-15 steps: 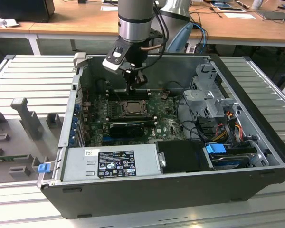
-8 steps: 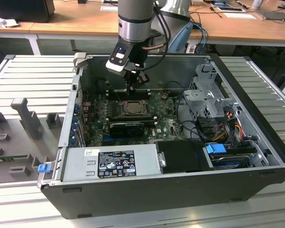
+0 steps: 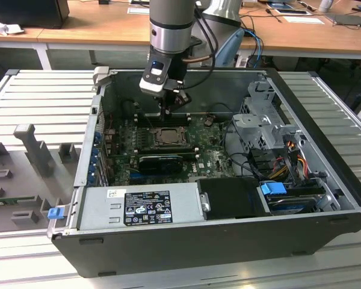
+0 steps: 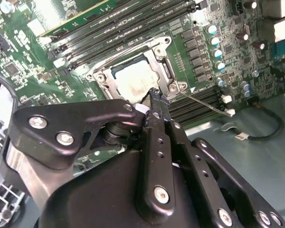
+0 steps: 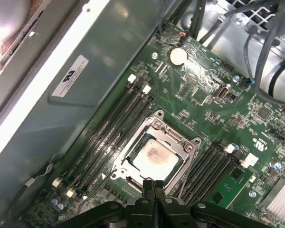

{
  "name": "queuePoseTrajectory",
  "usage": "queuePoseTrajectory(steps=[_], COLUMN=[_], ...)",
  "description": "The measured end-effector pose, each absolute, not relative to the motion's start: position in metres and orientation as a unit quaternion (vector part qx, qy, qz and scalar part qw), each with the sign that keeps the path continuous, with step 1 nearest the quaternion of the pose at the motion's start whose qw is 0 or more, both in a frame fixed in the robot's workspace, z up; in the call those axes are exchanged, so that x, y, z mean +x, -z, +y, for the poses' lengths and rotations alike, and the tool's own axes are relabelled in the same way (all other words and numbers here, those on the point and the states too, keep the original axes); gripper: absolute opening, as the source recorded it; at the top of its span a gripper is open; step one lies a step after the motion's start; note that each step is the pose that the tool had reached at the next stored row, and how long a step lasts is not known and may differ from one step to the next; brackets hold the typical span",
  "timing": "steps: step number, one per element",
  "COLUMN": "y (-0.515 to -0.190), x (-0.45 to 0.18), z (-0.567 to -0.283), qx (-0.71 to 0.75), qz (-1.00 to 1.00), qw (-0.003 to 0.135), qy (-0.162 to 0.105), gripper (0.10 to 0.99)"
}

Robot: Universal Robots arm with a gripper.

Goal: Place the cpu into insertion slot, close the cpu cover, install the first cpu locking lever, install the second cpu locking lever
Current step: 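Install the first cpu locking lever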

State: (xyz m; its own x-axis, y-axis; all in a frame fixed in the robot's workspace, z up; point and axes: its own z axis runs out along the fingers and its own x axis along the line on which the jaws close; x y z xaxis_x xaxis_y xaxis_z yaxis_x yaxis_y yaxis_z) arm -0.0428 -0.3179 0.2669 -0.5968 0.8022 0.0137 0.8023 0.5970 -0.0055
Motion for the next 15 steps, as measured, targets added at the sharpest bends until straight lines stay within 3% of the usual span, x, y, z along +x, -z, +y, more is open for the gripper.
queuePoseTrajectory(steps=[15], y=[-0.2669], x=[-0.0428], z=[-0.3179], qx=[-0.39], qz=[-0.921], qw=[0.007], qy=[0.0], gripper=[0.106])
